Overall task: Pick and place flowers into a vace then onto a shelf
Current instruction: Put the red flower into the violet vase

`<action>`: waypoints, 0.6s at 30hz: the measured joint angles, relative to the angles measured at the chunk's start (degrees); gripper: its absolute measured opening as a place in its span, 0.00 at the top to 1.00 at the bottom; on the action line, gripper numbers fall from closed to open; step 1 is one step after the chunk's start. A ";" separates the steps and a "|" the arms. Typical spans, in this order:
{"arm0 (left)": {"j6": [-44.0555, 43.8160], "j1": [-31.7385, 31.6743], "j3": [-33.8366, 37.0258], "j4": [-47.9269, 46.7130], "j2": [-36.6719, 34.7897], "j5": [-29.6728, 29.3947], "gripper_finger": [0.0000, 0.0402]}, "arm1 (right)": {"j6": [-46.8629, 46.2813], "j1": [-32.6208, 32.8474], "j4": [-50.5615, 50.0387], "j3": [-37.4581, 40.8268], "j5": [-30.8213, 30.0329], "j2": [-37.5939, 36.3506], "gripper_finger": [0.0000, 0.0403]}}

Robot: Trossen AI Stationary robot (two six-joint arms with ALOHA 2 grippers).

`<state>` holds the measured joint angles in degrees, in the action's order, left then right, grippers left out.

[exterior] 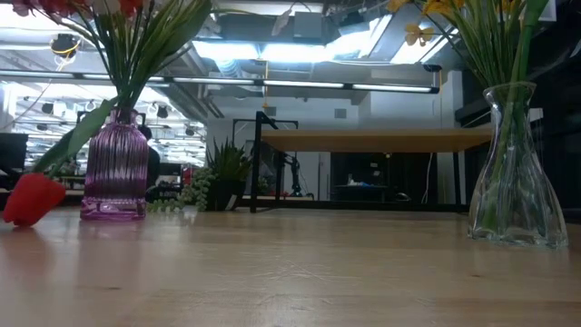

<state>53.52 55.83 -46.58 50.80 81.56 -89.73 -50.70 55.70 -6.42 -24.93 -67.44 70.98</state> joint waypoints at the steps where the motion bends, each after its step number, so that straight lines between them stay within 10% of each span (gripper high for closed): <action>1: -1.30 0.03 -0.89 0.00 1.24 -0.28 0.64 | 0.00 0.00 0.00 -0.02 0.00 0.00 0.97; 18: -29.50 -0.64 -7.29 0.51 13.44 -0.32 0.64 | 3.11 0.00 -0.24 -0.02 1.64 0.00 0.97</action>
<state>24.02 55.19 -53.87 51.31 95.00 -90.05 -47.59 55.70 -6.66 -24.95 -65.80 70.98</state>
